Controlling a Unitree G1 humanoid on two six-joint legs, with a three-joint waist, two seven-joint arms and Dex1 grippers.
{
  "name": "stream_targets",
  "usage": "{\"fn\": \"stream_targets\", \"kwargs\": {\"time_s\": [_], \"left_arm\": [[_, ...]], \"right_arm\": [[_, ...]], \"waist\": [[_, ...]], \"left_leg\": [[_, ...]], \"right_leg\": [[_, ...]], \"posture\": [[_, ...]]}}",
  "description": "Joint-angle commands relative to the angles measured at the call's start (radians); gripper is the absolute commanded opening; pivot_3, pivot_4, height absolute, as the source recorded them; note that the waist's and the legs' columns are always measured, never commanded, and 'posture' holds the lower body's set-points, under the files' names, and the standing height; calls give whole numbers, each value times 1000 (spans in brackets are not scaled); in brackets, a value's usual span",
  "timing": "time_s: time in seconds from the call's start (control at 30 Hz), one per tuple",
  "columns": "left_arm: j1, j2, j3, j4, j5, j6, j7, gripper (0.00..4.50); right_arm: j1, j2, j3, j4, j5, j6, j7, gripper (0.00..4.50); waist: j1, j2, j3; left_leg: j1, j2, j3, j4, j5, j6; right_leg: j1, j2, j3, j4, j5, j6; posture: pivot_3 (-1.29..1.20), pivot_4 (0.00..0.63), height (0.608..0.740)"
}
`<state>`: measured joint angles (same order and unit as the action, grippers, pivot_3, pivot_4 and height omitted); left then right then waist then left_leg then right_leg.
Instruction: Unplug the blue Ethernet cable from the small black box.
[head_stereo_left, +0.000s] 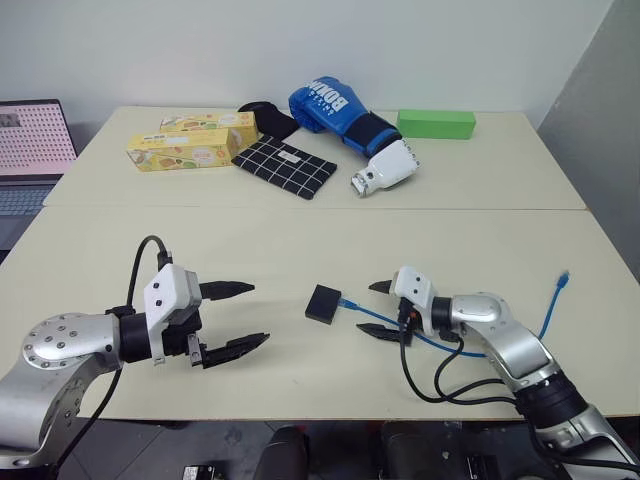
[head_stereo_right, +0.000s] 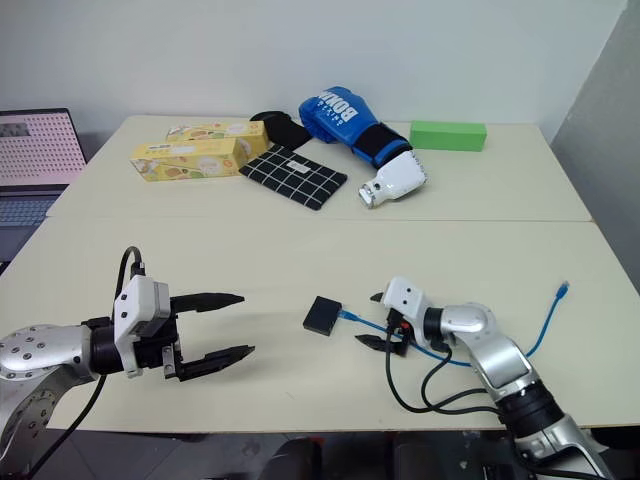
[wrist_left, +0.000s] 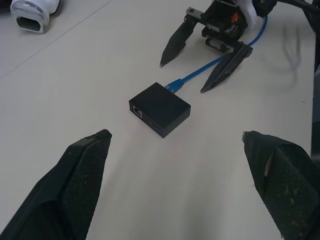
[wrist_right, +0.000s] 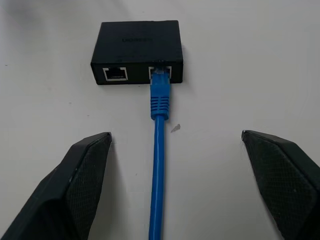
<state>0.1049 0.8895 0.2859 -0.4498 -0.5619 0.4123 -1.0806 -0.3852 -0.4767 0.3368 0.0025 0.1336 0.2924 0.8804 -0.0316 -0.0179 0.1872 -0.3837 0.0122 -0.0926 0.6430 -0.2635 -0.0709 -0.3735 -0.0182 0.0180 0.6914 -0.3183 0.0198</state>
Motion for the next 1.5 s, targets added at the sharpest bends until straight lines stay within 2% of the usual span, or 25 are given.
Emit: {"fn": "stream_targets", "kwargs": {"time_s": [0.03,0.07,0.47,0.5,0.6,0.63,0.83,1.03,1.23,1.47,1.5], "left_arm": [[3,5,4,-7,11,-13,5,4500],[4,3,4,-6,13,-14,7,4500],[-3,-25,-11,38,40,-10,54,4500],[-7,-31,-13,54,42,-4,64,4500],[-11,-50,-16,80,32,16,84,4500],[-16,-66,-8,80,0,37,92,4500],[-85,-109,27,72,-230,327,191,4500],[-125,-141,16,62,-340,430,239,4500],[-206,-240,-34,68,-372,443,305,4500],[-221,-257,-59,81,-381,446,287,4500],[-225,-261,-62,87,-387,448,282,4308]], "right_arm": [[-27,24,8,7,-23,-22,-1,4058],[-30,32,14,11,-30,-22,-3,3981],[-53,46,47,12,-93,-38,6,1119],[-60,41,43,11,-99,-51,7,988],[-85,22,25,6,-108,-96,16,215],[-96,11,21,8,-120,-134,19,115],[-167,-24,17,26,-182,-404,13,110],[-217,-50,41,39,-224,-607,45,108],[-251,-48,53,19,-236,-654,73,108],[-254,-45,53,-17,-232,-635,74,107],[-254,-44,53,-20,-233,-633,74,107]], "waist": [[0,0,0],[0,0,0],[0,0,0],[0,0,0],[0,0,0],[0,0,0],[-1,0,0],[-1,0,0],[1,0,0],[0,-1,0],[0,-1,0]], "left_leg": [[0,0,0,0,0,0],[0,0,0,0,0,0],[1,0,0,0,0,0],[1,0,0,0,0,0],[1,0,0,0,0,0],[1,0,-1,0,0,0],[1,0,-1,1,0,0],[1,0,-1,1,0,0],[1,0,-1,2,0,0],[1,0,-2,2,0,-1],[1,0,-2,2,0,-1]], "right_leg": [[0,0,0,0,0,0],[0,0,0,0,0,0],[0,0,0,1,0,0],[0,0,0,2,0,0],[0,0,0,2,0,0],[0,0,0,2,0,0],[0,0,-1,2,0,0],[0,0,0,3,0,0],[0,-1,0,4,0,0],[0,-1,0,4,0,0],[0,-1,0,4,0,0]], "posture": [[0,150,740],[0,150,740],[0,150,740],[0,150,740],[0,150,740],[0,150,740],[0,150,740],[0,150,740],[0,150,740],[0,150,740],[0,150,740]]}}
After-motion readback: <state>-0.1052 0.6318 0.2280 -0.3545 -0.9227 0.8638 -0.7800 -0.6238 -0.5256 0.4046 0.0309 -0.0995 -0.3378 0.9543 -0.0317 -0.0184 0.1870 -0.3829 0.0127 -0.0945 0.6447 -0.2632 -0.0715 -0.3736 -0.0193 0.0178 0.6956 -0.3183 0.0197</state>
